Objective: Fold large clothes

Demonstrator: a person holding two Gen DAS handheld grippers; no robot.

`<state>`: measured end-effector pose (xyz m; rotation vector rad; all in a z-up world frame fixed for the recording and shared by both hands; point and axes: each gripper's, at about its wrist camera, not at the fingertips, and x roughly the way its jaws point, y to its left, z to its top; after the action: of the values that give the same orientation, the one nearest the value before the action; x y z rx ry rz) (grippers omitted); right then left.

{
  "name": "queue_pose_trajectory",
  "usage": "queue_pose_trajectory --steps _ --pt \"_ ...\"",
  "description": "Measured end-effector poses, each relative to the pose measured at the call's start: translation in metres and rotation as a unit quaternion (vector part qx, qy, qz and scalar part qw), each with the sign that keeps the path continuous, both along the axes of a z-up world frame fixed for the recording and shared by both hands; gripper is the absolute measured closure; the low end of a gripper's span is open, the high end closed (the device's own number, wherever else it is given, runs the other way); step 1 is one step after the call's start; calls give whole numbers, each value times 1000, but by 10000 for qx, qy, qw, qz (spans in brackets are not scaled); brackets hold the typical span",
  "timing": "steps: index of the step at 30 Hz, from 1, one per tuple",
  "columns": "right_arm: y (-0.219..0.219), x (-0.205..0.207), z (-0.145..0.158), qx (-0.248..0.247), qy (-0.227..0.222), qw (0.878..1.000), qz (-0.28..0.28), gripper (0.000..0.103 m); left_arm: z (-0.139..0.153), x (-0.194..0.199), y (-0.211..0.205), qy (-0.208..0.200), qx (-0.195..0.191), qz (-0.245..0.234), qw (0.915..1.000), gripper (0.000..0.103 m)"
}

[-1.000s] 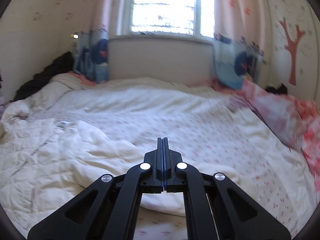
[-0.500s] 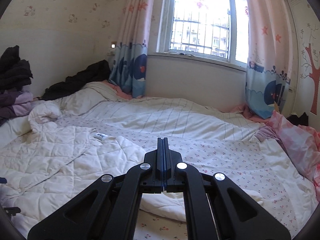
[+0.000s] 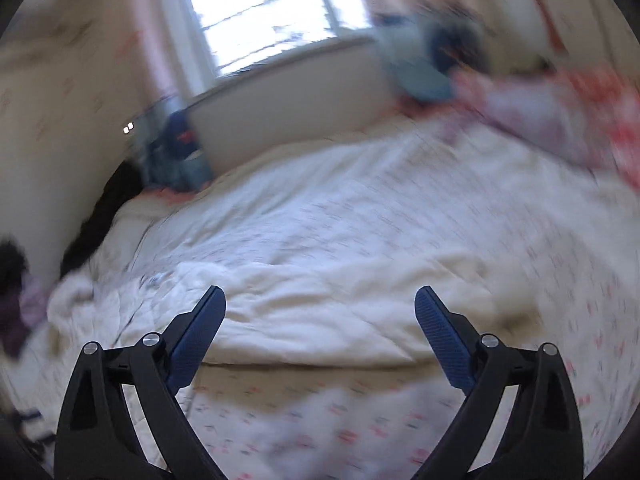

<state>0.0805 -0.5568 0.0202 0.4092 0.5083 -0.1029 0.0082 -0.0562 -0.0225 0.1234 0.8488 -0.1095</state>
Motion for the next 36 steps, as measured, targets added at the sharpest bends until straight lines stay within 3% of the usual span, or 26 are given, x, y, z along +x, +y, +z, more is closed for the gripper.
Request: queue_pose_trajectory --steps 2,5,15,16,17,19,24,26,30,36 --pt "-46 -11 -23 534 170 9977 -387 12 -1 -1 -6 -2 54 -40 10000 7" --pt "-75 -12 -46 879 327 9941 -549 14 -3 -2 -14 0 128 -91 9999 7" --pt "-92 45 -79 1189 497 9907 -437 20 -12 0 -27 105 356 -158 9992 7" --pt "-93 45 -80 1254 460 9900 -449 23 -13 0 -29 105 365 -168 9991 7" --pt "-94 44 -80 1272 428 9900 -442 39 -13 0 -31 97 375 -185 9991 7" --pt "-97 36 -81 1504 313 9871 -458 57 -12 -1 -32 84 389 -216 9990 7" --pt "-109 9 -87 2283 131 9724 -453 54 -13 -1 -34 79 407 -236 9989 7" --pt "-109 17 -88 2231 229 9734 -473 47 -12 -2 -34 89 412 -226 9989 7" --pt "-106 38 -82 1905 371 9792 -591 46 -11 -2 -33 78 390 -200 9990 7" --pt "-79 4 -69 1850 436 9801 -567 45 -7 -2 -29 51 280 -203 9994 7"
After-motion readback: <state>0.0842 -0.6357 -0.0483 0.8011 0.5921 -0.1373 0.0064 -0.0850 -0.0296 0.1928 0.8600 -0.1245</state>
